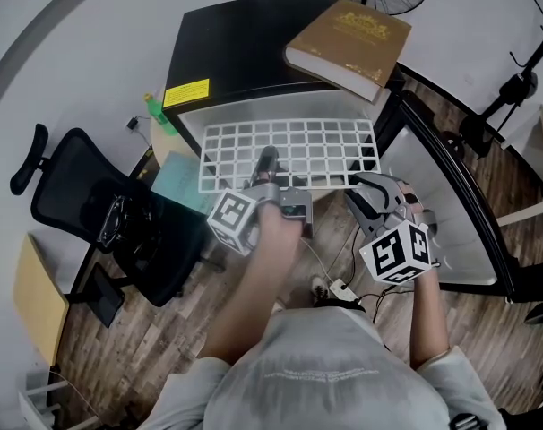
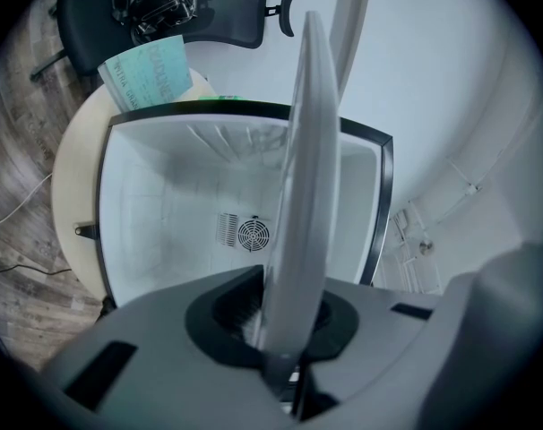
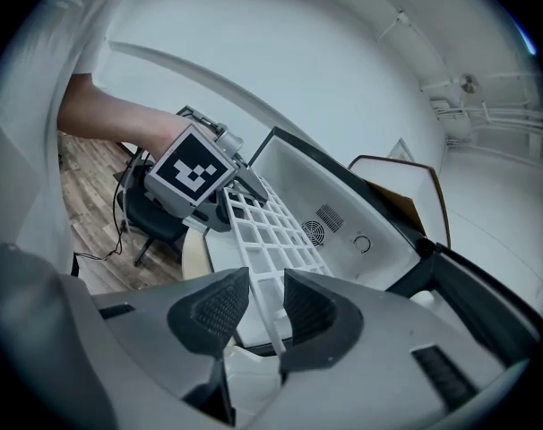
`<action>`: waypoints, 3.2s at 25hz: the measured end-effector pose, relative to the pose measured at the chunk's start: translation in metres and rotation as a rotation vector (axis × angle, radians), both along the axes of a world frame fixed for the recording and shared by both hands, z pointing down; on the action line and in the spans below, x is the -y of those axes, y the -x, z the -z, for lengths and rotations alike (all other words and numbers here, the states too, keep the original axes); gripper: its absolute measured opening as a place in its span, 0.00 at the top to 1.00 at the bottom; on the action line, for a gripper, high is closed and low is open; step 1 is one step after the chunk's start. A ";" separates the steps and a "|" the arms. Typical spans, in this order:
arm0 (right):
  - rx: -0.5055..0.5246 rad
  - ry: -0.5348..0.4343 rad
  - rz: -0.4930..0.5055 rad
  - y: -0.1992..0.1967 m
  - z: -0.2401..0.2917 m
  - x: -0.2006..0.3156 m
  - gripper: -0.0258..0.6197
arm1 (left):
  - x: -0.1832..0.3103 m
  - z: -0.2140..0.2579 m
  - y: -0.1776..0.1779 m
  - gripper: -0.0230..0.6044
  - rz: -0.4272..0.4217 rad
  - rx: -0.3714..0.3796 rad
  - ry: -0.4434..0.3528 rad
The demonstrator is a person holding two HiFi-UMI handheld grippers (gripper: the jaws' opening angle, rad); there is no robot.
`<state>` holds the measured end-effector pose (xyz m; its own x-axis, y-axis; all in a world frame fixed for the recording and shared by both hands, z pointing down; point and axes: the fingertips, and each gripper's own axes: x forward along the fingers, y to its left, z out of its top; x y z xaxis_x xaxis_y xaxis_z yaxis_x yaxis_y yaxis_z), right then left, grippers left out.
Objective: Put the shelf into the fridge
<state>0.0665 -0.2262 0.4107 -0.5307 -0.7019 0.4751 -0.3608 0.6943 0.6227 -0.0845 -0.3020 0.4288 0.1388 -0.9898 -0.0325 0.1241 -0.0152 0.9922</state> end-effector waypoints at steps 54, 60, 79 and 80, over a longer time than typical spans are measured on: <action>-0.156 -0.030 -0.102 -0.001 -0.008 0.056 0.77 | 0.021 0.004 -0.017 0.81 -0.104 -0.003 -0.113; -0.158 -0.022 -0.106 0.000 -0.008 0.057 0.77 | -0.013 -0.006 -0.009 0.80 -0.149 0.069 -0.108; -0.159 -0.015 -0.119 0.005 -0.014 0.059 0.78 | -0.034 -0.005 0.027 0.90 -0.148 0.170 -0.067; -0.158 -0.014 -0.122 0.005 -0.014 0.059 0.78 | -0.033 -0.005 0.027 0.90 -0.143 0.170 -0.062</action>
